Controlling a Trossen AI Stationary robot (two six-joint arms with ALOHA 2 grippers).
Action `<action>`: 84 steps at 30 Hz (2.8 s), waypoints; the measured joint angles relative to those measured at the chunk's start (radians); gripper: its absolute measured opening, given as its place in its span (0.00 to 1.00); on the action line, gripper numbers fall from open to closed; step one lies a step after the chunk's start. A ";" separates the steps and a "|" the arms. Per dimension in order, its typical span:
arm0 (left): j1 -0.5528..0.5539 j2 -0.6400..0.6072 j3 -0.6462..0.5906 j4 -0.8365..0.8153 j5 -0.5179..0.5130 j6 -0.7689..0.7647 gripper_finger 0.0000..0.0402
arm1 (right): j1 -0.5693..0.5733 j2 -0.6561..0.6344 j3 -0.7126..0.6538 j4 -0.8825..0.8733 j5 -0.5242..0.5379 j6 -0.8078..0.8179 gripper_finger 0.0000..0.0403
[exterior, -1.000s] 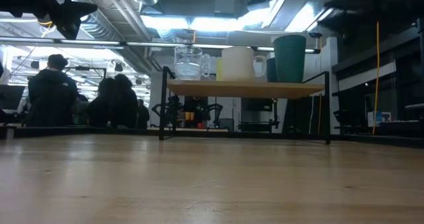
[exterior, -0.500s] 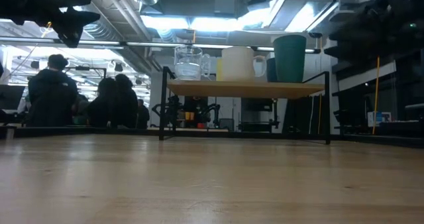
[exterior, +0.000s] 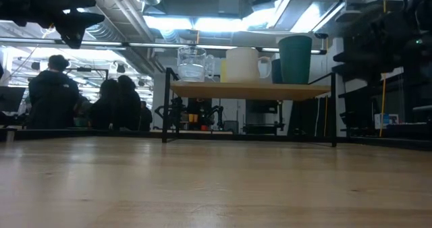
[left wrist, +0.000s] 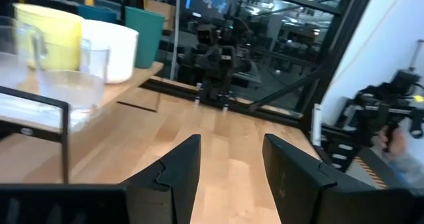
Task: Stack small to large cups/mugs on shelf
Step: Return to Home Position
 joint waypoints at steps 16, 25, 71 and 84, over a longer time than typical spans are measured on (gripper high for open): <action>0.000 0.000 -0.234 0.286 -0.013 0.079 0.39 | 0.000 0.000 -0.024 0.028 0.000 -0.084 0.52; 0.000 0.004 -0.234 0.283 -0.018 0.095 0.39 | 0.000 0.001 -0.025 0.028 -0.001 -0.084 0.52; 0.000 0.004 -0.234 0.281 -0.016 0.094 0.39 | 0.000 0.002 -0.025 0.027 -0.001 -0.084 0.52; 0.000 0.004 -0.233 0.281 -0.016 0.094 0.39 | 0.000 0.002 -0.024 0.027 -0.001 -0.084 0.52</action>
